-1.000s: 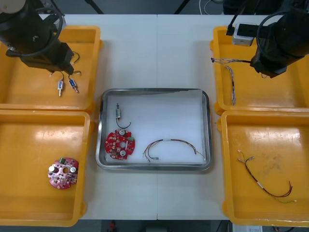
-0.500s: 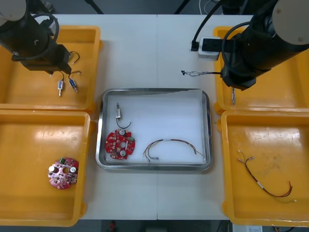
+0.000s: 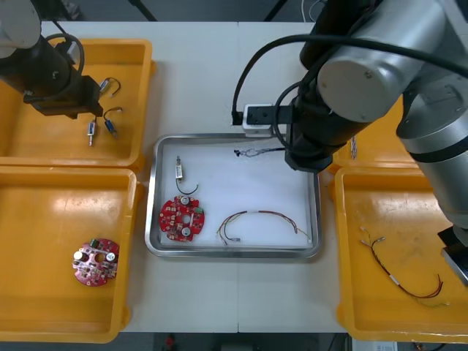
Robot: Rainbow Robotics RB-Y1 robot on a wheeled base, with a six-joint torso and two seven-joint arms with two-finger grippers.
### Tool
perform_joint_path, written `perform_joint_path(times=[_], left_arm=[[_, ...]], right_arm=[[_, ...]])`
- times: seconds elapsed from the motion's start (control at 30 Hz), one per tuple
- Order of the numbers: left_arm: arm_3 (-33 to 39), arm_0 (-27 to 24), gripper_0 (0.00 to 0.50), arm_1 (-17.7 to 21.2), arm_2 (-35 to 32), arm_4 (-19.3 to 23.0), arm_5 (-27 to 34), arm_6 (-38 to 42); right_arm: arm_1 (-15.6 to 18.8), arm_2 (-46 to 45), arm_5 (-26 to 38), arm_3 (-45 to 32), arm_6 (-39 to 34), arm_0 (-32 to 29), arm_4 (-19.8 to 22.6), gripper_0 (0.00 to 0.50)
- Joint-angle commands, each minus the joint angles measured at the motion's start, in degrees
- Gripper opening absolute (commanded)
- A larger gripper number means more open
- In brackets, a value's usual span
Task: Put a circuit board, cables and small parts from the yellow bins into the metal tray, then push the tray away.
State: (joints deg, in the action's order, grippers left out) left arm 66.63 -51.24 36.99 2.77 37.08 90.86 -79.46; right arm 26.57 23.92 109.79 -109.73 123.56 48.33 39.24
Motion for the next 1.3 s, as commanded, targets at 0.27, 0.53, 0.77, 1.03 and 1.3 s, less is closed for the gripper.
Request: perform_joint_path(times=[0.27, 0.53, 0.77, 1.03, 1.3], left_arm=[[-4.93, -2.20, 0.500, 2.04, 0.14, -1.66, -6.40, -7.82], [-8.45, -2.20, 0.500, 1.95, 3.04, -0.96, -9.56, -8.08], [-9.42, -1.76, 0.500, 1.95, 4.00, -0.17, -9.82, -8.17], [-9.42, -0.35, 0.500, 1.86, 4.09, 1.32, -11.05, -8.35], [-9.42, 0.35, 0.500, 1.77, 7.43, 1.50, -13.43, -7.99]], right_arm=[[-3.90, 7.81, -7.40, 6.81, -2.45, 2.56, -1.45, 0.000], [-3.90, 13.17, -13.82, 13.14, -1.83, 2.56, -4.61, 0.000], [-3.81, 14.58, -15.14, 16.74, -0.52, 2.29, -7.42, 0.000], [-3.81, 15.28, -15.93, 16.74, -0.60, 1.68, -9.97, 0.102], [-3.81, 13.43, -14.34, 14.81, -2.01, 1.68, -8.48, 0.500]])
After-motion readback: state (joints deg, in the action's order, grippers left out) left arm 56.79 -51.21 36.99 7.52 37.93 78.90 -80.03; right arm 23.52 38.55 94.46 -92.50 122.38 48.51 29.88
